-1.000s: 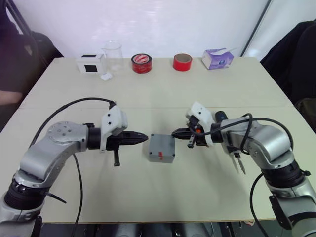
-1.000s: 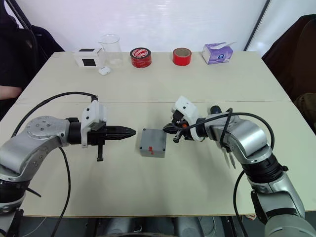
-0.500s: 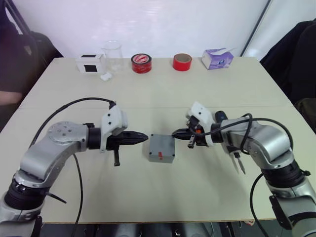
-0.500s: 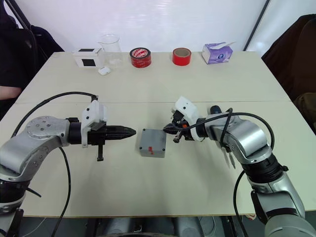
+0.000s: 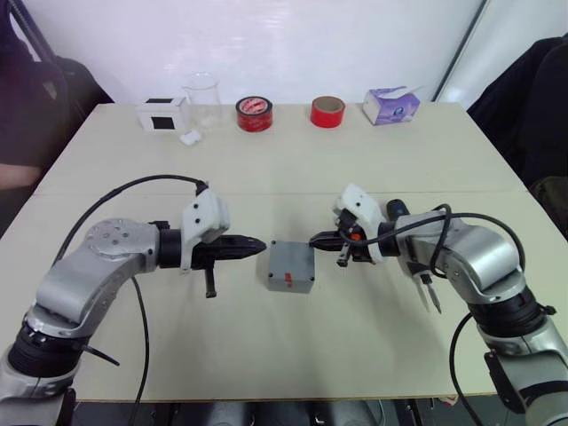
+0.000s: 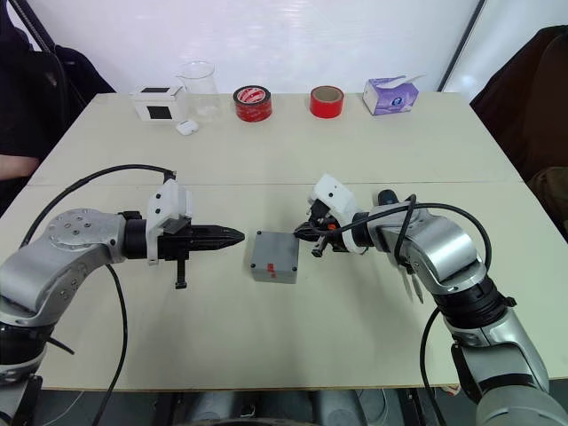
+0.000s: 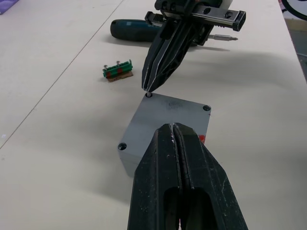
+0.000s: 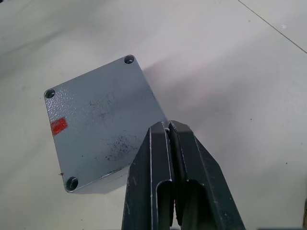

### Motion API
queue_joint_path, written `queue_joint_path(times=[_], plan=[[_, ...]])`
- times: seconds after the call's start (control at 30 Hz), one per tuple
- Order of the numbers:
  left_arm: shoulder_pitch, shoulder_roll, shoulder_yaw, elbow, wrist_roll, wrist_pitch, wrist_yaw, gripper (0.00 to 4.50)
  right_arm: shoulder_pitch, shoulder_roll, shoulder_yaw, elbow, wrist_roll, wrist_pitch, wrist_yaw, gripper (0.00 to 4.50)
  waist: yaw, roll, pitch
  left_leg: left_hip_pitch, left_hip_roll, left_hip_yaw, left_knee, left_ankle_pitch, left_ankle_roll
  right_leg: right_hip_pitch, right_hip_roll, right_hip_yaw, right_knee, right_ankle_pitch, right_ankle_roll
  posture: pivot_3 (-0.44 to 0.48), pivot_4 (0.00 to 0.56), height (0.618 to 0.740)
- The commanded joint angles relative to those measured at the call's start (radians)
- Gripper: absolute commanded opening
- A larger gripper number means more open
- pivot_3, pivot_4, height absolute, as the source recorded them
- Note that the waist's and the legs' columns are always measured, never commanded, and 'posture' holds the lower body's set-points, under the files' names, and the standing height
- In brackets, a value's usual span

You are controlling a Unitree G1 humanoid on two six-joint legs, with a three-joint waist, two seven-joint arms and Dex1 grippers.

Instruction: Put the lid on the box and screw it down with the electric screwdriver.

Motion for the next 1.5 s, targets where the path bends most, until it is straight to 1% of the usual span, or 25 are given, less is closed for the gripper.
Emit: queue_joint_path(times=[0.03,0.17,0.23,0.27,0.3,0.37,0.43,0.53,0.57,0.6,0.73,0.8,0.83,0.9,0.97,1.17,1.27,1.37,1.5], plan=[[-0.009,0.000,0.007,-0.031,-0.006,-0.008,0.002,0.00,0.000,0.005,0.015,0.003,-0.024,-0.027,0.001,0.03,0.000,0.000,0.000,0.000,0.000,0.000,0.000,0.000,0.000,0.000,0.000,0.000,0.000,0.000,0.000,0.000,0.150,0.740],[-0.008,-0.001,0.007,-0.033,-0.006,-0.007,0.005,0.00,0.005,0.010,0.023,0.006,-0.033,-0.033,0.008,0.03,0.000,0.000,0.000,0.000,0.000,0.000,0.000,0.000,0.000,0.000,0.000,0.000,0.000,0.000,0.000,0.000,0.150,0.740],[-0.008,-0.002,0.007,-0.035,-0.008,-0.006,0.006,0.00,0.007,0.014,0.020,-0.003,-0.027,-0.029,0.010,0.55,0.000,0.000,0.000,0.000,0.000,0.000,0.000,0.000,0.000,0.000,0.000,0.000,0.000,0.000,0.000,0.000,0.150,0.740],[-0.008,-0.002,0.006,-0.035,-0.009,-0.005,0.006,0.00,0.007,0.015,0.014,-0.012,-0.017,-0.024,0.014,0.69,0.000,0.000,0.000,0.000,0.000,0.000,0.000,0.000,0.000,0.000,0.000,0.000,0.000,0.000,0.000,0.000,0.150,0.740],[-0.008,-0.002,0.005,-0.035,-0.010,-0.005,0.005,0.00,0.005,0.012,0.007,-0.024,-0.008,-0.017,0.018,1.05,0.000,0.000,0.000,0.000,0.000,0.000,0.000,0.000,0.000,0.000,0.000,0.000,0.000,0.000,0.000,0.000,0.150,0.740],[-0.010,-0.005,0.003,-0.036,-0.011,-0.004,0.005,0.00,0.001,0.003,-0.012,-0.043,0.006,-0.003,0.025,1.98,0.000,0.000,0.000,0.000,0.000,0.000,0.000,0.000,0.000,0.000,0.000,0.000,0.000,0.000,0.000,0.000,0.150,0.740],[-0.014,-0.011,-0.004,-0.035,-0.011,-0.005,0.006,0.00,-0.003,-0.012,-0.043,-0.063,0.021,0.013,0.031,2.67,0.000,0.000,0.000,0.000,0.000,0.000,0.000,0.000,0.000,0.000,0.000,0.000,0.000,0.000,0.000,0.000,0.150,0.740],[-0.023,-0.021,-0.014,-0.032,-0.012,-0.007,0.004,0.00,-0.007,-0.037,-0.087,-0.088,0.041,0.043,0.023,3.97,0.001,0.000,0.000,-0.001,0.000,0.000,0.000,0.000,0.000,0.000,-0.001,-0.001,-0.001,0.000,0.000,0.000,0.150,0.740],[-0.028,-0.026,-0.018,-0.035,-0.013,-0.005,0.005,0.00,-0.006,-0.050,-0.106,-0.095,0.047,0.053,0.022,4.20,0.002,0.000,0.000,-0.001,0.000,0.000,0.000,0.000,0.000,0.000,-0.001,-0.001,-0.001,0.000,0.000,0.000,0.150,0.740],[-0.033,-0.027,-0.018,-0.027,-0.014,-0.014,-0.007,0.00,-0.020,-0.063,-0.144,-0.100,0.057,0.106,0.003,4.48,0.002,0.000,0.000,-0.001,0.000,0.000,0.000,0.000,0.000,0.000,-0.001,-0.001,-0.001,0.000,0.000,0.000,0.150,0.740],[-0.058,-0.038,-0.022,-0.001,-0.014,-0.034,-0.034,0.00,-0.067,-0.154,-0.233,-0.091,0.079,0.265,-0.028,4.48,0.002,0.001,0.001,-0.001,0.000,0.000,0.000,0.000,0.000,0.000,-0.002,-0.001,-0.002,0.000,0.000,0.000,0.150,0.740],[-0.077,-0.060,-0.042,-0.001,-0.010,-0.039,-0.032,0.00,-0.074,-0.238,-0.241,-0.063,0.078,0.326,-0.016,4.48,0.002,0.001,0.001,-0.001,0.000,0.000,-0.001,0.000,0.000,0.000,-0.003,-0.002,-0.002,0.000,0.000,0.000,0.150,0.740],[-0.085,-0.065,-0.043,0.008,-0.009,-0.047,-0.040,0.00,-0.097,-0.268,-0.230,-0.042,0.077,0.383,-0.022,4.48,0.003,0.001,0.001,-0.001,0.000,-0.001,-0.002,0.000,0.000,0.000,-0.003,-0.002,-0.004,0.000,-0.001,0.000,0.150,0.740],[-0.103,-0.083,-0.060,0.013,-0.007,-0.053,-0.044,0.00,-0.114,-0.336,-0.194,-0.004,0.072,0.430,-0.012,4.48,0.002,0.001,0.001,-0.002,0.000,-0.001,-0.002,0.000,0.000,0.000,-0.003,-0.003,-0.005,0.000,-0.001,0.000,0.150,0.740],[-0.116,-0.099,-0.075,0.021,0.000,-0.065,-0.049,0.00,-0.139,-0.382,-0.125,0.047,0.048,0.466,-0.022,4.48,-0.002,0.002,0.001,-0.003,0.000,-0.001,-0.002,-0.001,0.001,0.000,-0.003,-0.003,-0.007,0.000,-0.002,0.000,0.150,0.740],[-0.121,-0.120,-0.086,0.022,0.001,-0.089,-0.065,0.00,-0.242,-0.363,0.005,0.272,-0.014,0.512,-0.065,4.48,-0.003,0.003,0.002,-0.004,0.000,0.000,-0.003,-0.001,0.002,-0.001,-0.003,-0.003,-0.008,0.000,-0.001,0.000,0.150,0.740],[-0.115,-0.128,-0.093,0.017,0.003,-0.097,-0.064,0.00,-0.275,-0.371,0.086,0.354,-0.036,0.486,-0.043,4.48,-0.001,0.004,0.002,-0.009,0.000,0.000,-0.003,-0.001,0.002,-0.005,-0.003,-0.003,-0.009,0.000,-0.001,0.000,0.150,0.740],[-0.115,-0.144,-0.104,0.012,0.015,-0.101,-0.050,0.00,-0.311,-0.363,0.158,0.458,-0.065,0.463,-0.017,4.48,0.004,0.004,0.002,-0.018,-0.001,0.000,0.000,-0.001,0.002,-0.014,-0.003,-0.003,-0.007,0.001,0.000,0.000,0.150,0.740],[-0.103,-0.159,-0.098,-0.002,0.021,-0.100,-0.024,0.00,-0.355,-0.318,0.242,0.572,-0.088,0.456,0.018,4.48,0.003,0.004,0.002,-0.019,-0.002,0.001,0.000,-0.001,0.002,-0.016,-0.003,-0.002,-0.008,0.001,0.000,0.000,0.150,0.740]])
